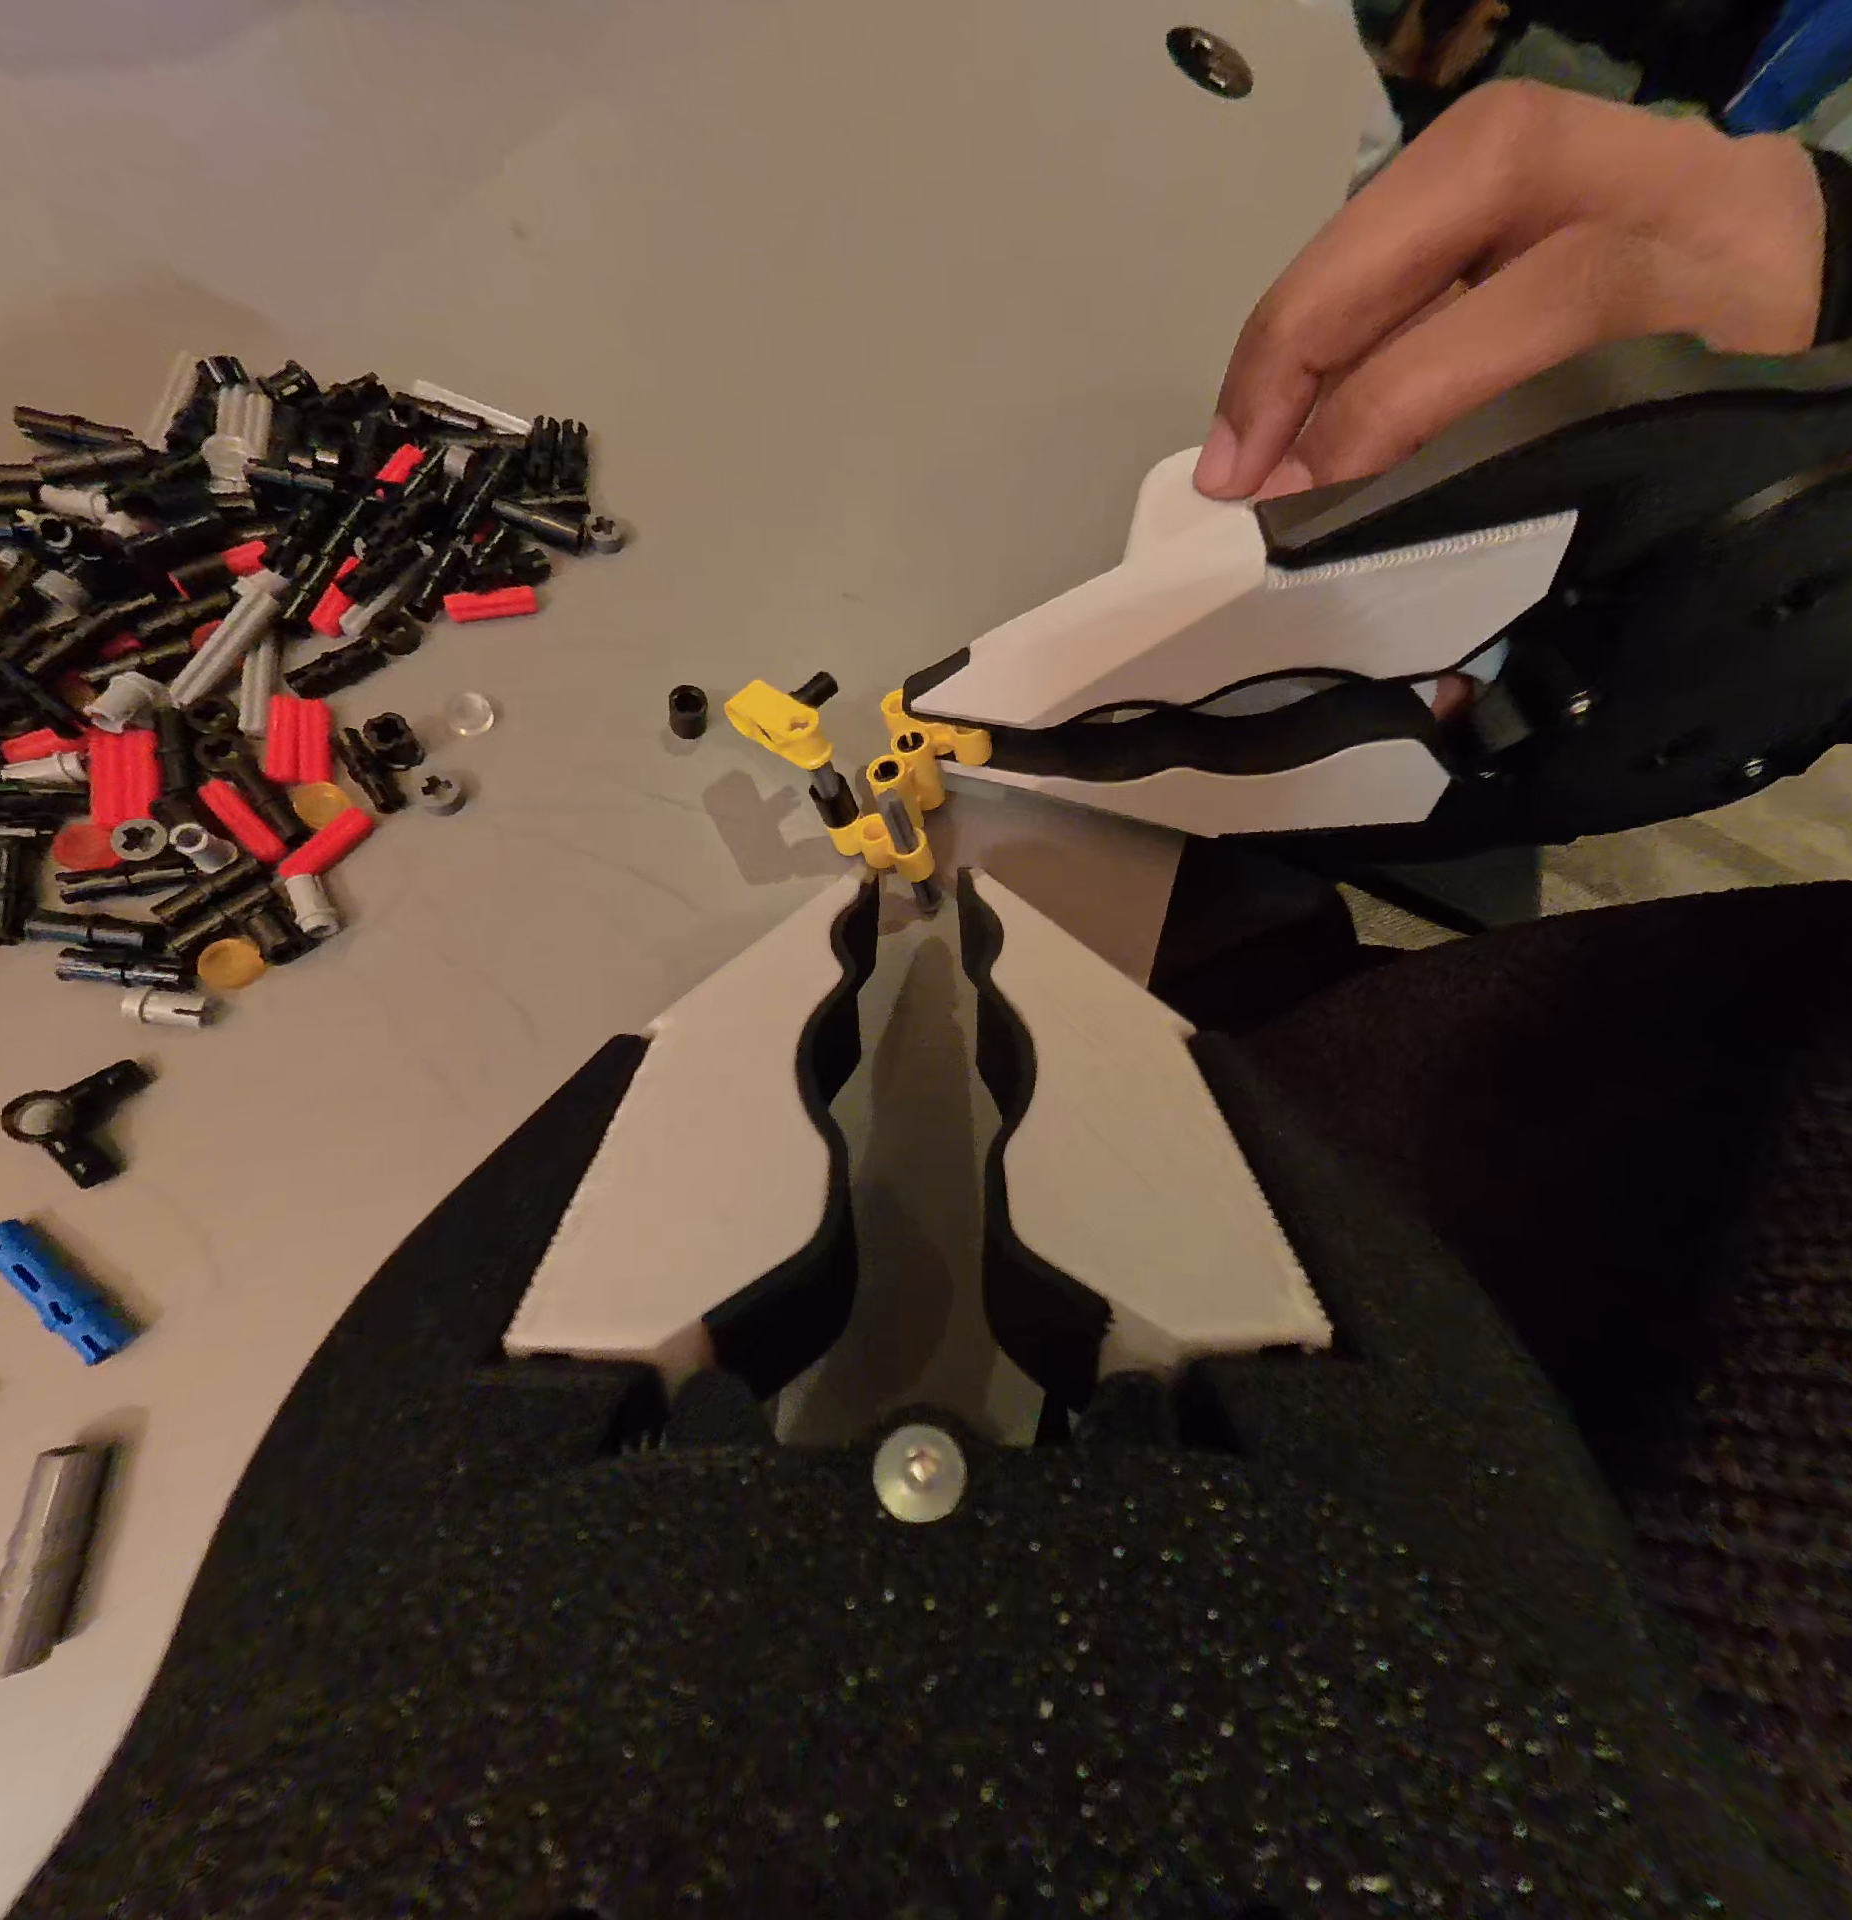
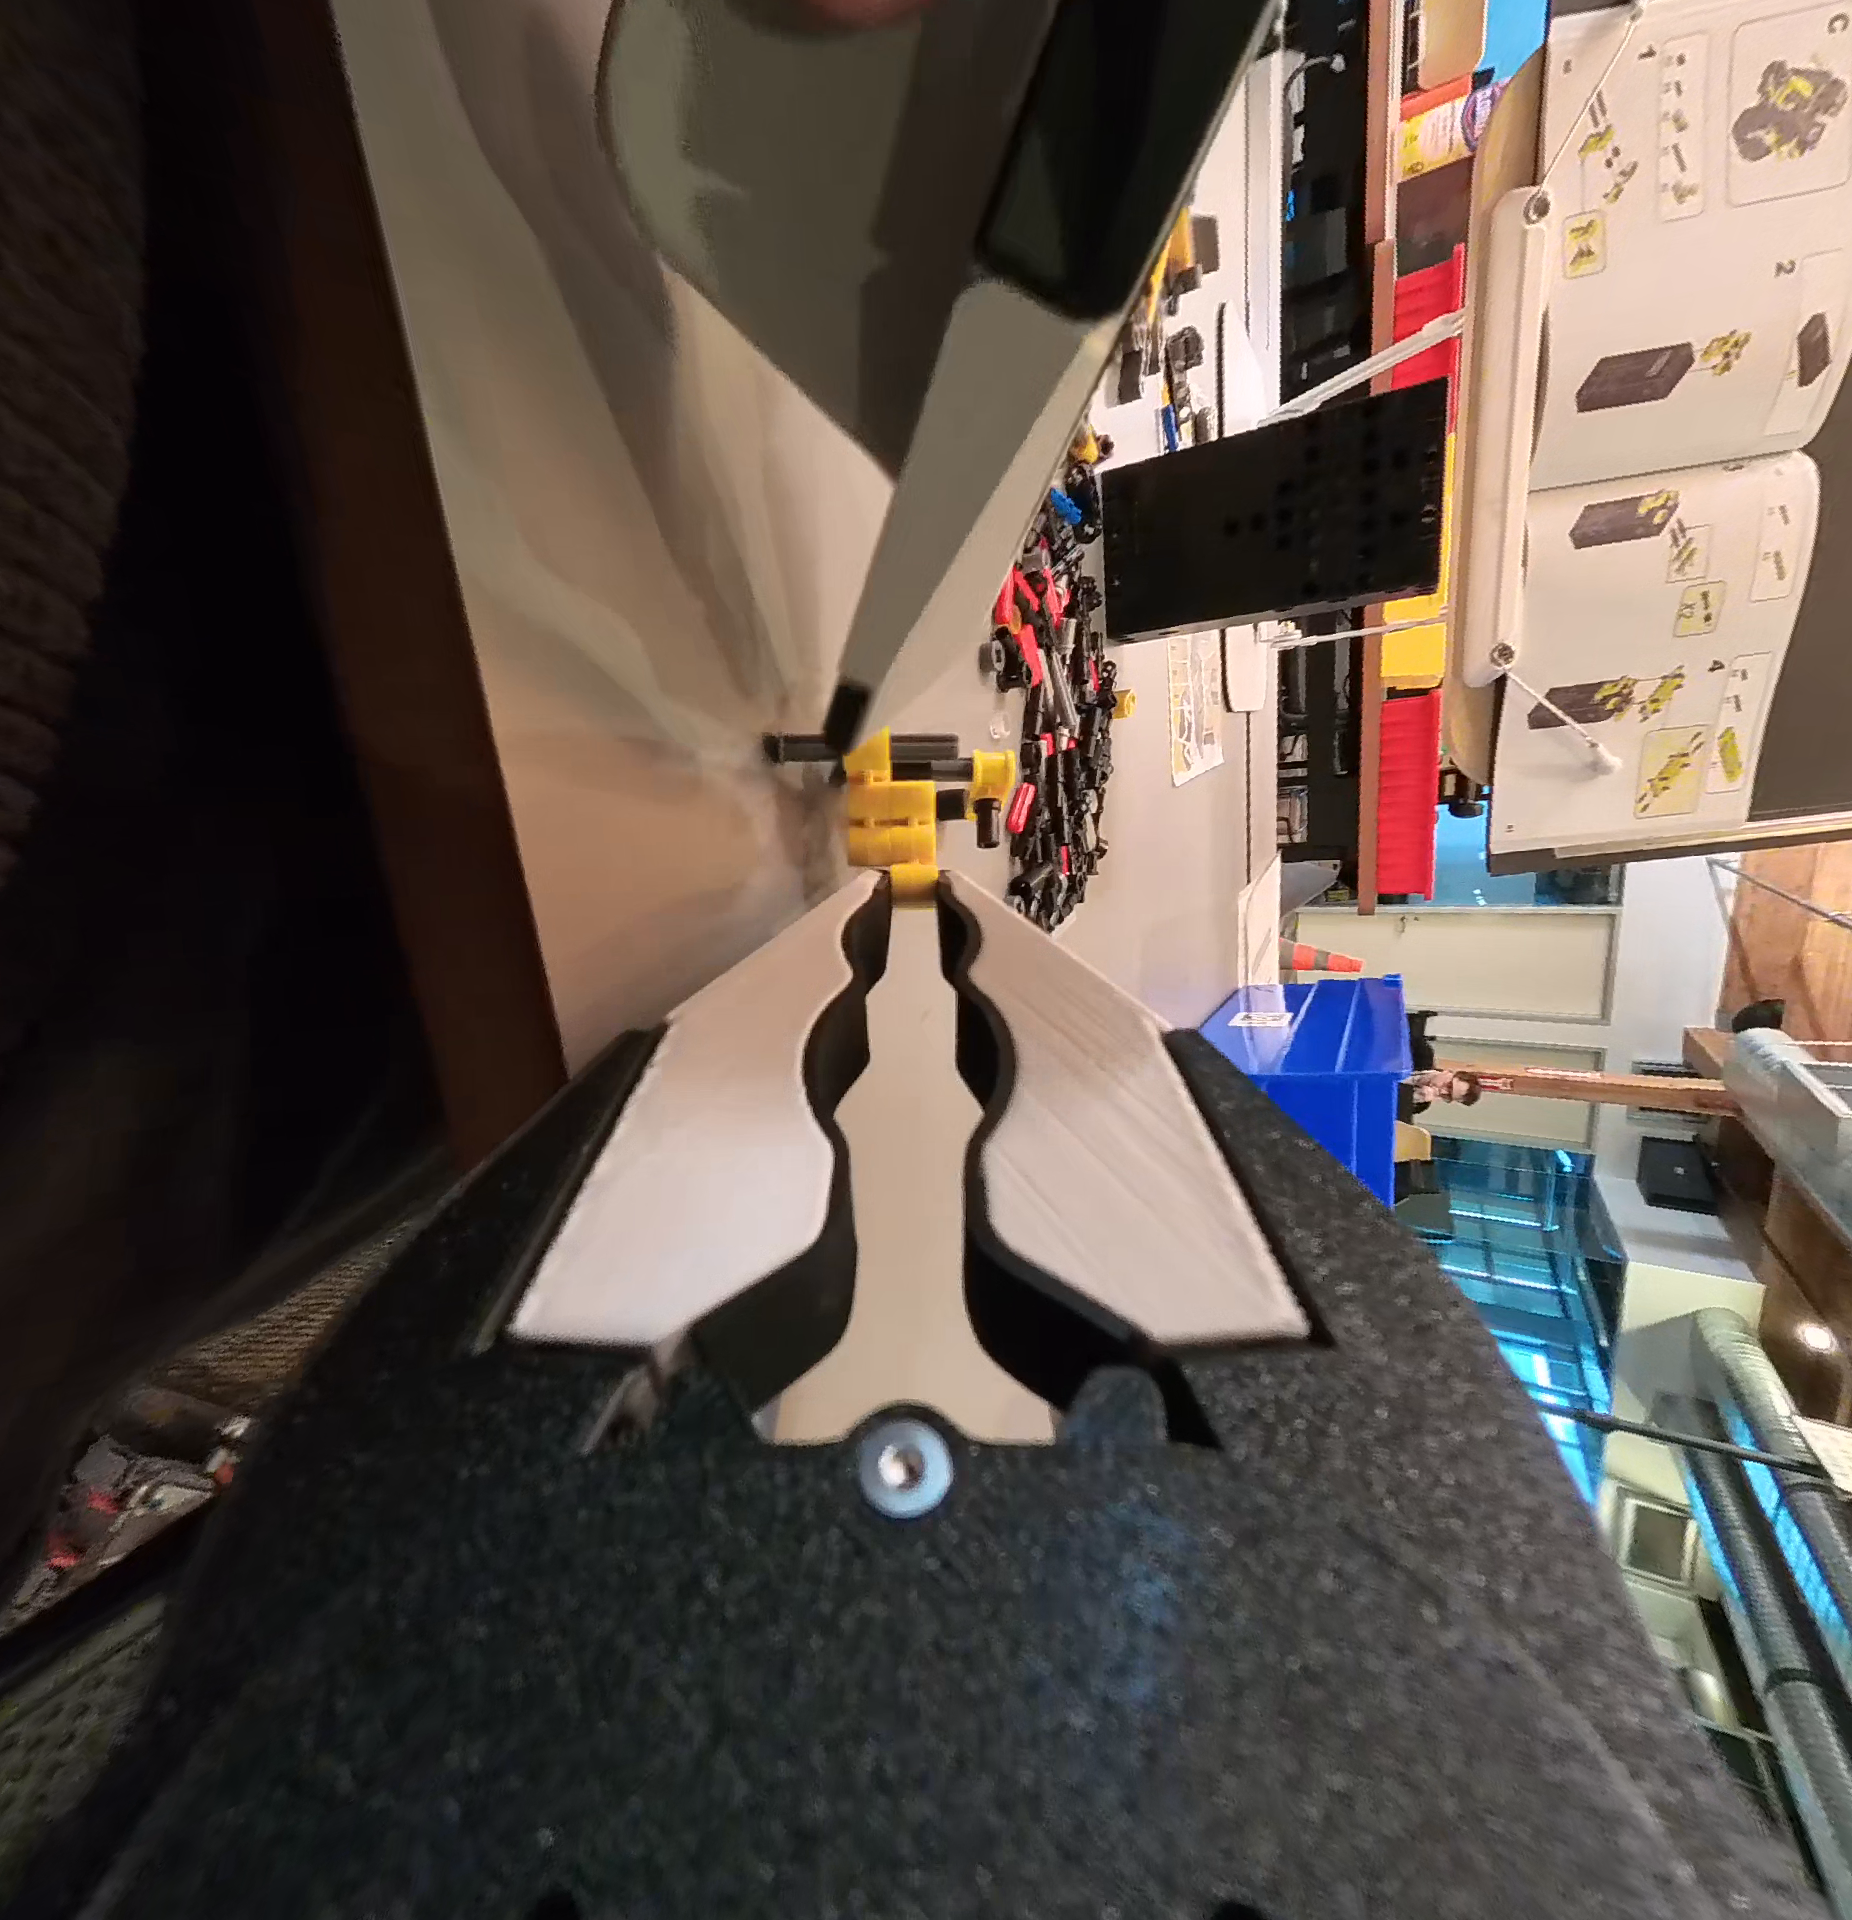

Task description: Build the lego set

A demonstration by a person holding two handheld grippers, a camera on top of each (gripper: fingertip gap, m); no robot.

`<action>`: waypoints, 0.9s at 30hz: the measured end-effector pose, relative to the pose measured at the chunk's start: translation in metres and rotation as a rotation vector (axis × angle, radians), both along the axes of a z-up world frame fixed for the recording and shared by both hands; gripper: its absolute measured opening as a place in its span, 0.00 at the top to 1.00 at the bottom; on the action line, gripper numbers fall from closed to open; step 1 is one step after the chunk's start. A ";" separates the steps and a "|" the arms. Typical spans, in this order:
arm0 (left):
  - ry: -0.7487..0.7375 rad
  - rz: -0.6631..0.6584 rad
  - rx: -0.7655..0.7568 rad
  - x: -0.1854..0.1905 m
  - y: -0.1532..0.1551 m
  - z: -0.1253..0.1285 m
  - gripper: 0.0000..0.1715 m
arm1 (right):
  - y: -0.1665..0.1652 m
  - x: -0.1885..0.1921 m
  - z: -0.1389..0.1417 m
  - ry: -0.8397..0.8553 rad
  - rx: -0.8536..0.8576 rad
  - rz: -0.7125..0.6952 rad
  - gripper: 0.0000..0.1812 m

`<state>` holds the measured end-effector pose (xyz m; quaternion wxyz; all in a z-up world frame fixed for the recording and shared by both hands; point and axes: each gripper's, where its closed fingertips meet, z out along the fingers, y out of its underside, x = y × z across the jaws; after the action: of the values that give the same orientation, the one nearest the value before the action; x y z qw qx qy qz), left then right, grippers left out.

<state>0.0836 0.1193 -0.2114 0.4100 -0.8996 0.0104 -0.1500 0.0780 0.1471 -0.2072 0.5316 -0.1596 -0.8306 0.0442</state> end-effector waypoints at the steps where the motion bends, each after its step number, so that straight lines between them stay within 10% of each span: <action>1: 0.013 -0.002 -0.001 0.000 0.000 -0.001 0.91 | 0.000 0.000 0.000 0.002 0.002 0.001 0.95; 20: 0.132 -0.007 -0.045 -0.002 0.002 -0.010 0.96 | -0.006 0.009 -0.005 -0.065 -0.140 0.025 0.92; 27: 0.124 -0.012 -0.047 -0.002 0.001 -0.010 0.96 | -0.018 0.022 0.000 -0.239 -0.681 0.001 0.78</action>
<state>0.0819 0.1204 -0.2218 0.3866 -0.9164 0.0376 -0.0965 0.0998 0.1292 -0.2069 0.3470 -0.3313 -0.8247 0.2996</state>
